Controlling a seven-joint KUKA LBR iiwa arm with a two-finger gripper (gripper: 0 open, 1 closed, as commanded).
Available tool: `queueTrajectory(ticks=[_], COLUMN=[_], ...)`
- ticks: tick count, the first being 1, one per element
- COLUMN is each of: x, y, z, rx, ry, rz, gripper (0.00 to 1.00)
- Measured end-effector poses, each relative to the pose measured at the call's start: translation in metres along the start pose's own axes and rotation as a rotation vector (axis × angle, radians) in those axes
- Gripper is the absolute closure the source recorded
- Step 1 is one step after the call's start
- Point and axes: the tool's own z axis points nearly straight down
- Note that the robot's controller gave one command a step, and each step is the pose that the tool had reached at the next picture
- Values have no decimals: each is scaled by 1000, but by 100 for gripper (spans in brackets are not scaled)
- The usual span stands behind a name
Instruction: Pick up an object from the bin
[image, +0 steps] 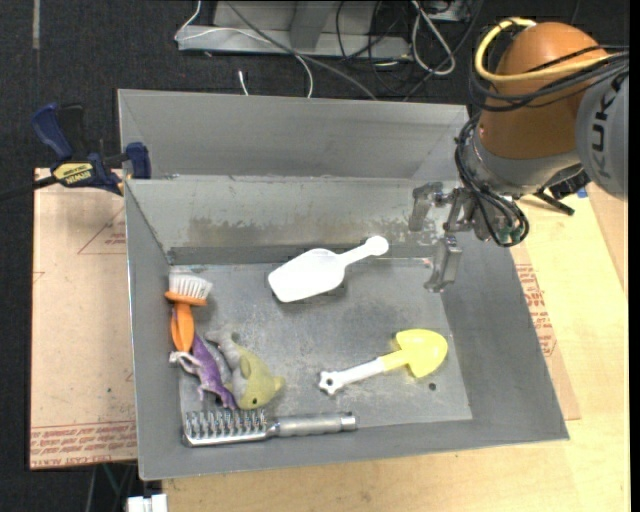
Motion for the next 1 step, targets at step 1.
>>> queueTrajectory(ticks=[1], x=[-1], y=[0], z=[-4], rx=[1], ry=[-8], rz=[-2], gripper=[0])
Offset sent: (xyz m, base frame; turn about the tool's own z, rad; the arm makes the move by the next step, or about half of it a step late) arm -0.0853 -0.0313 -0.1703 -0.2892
